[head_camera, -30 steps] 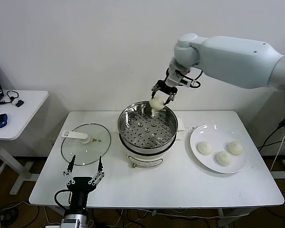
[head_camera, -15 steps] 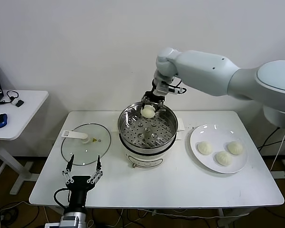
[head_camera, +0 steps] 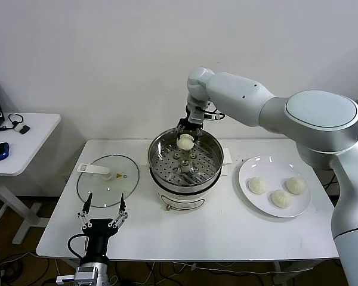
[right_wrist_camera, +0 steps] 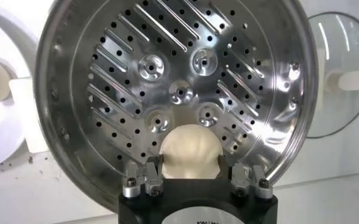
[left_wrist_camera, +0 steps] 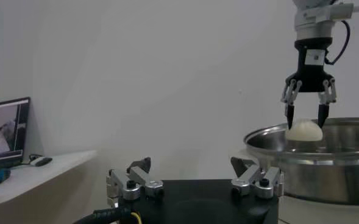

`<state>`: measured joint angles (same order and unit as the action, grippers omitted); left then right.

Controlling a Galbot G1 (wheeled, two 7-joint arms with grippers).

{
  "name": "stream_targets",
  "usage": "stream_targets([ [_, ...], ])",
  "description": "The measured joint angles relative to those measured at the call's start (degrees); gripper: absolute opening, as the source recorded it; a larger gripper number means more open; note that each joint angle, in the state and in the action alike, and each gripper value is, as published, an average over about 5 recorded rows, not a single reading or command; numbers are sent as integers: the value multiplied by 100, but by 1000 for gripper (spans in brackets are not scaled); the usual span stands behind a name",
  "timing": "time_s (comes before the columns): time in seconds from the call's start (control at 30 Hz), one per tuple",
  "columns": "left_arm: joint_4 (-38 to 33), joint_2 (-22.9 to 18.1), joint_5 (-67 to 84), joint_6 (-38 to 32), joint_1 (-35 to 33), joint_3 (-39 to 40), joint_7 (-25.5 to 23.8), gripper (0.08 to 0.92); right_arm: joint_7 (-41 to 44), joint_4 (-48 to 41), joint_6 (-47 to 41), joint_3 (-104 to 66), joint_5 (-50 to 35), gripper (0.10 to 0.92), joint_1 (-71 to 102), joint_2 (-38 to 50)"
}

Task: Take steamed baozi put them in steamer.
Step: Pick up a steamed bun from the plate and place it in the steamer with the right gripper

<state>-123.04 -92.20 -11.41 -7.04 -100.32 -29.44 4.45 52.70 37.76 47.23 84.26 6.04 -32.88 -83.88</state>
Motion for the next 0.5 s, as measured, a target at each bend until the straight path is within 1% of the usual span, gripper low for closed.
stream_targets([
  [0.37,0,0,34,-1,20,-8,0,823,31,-405,-2,-133,94,630,198,-224],
  [0.43,-11,0,35,-1,18,-7,-1,823,30,-435,-3,-161,100,644,208,-234],
  [0.5,-22,0,36,0,17,-6,-2,823,29,-455,-3,-187,104,681,214,-240],
])
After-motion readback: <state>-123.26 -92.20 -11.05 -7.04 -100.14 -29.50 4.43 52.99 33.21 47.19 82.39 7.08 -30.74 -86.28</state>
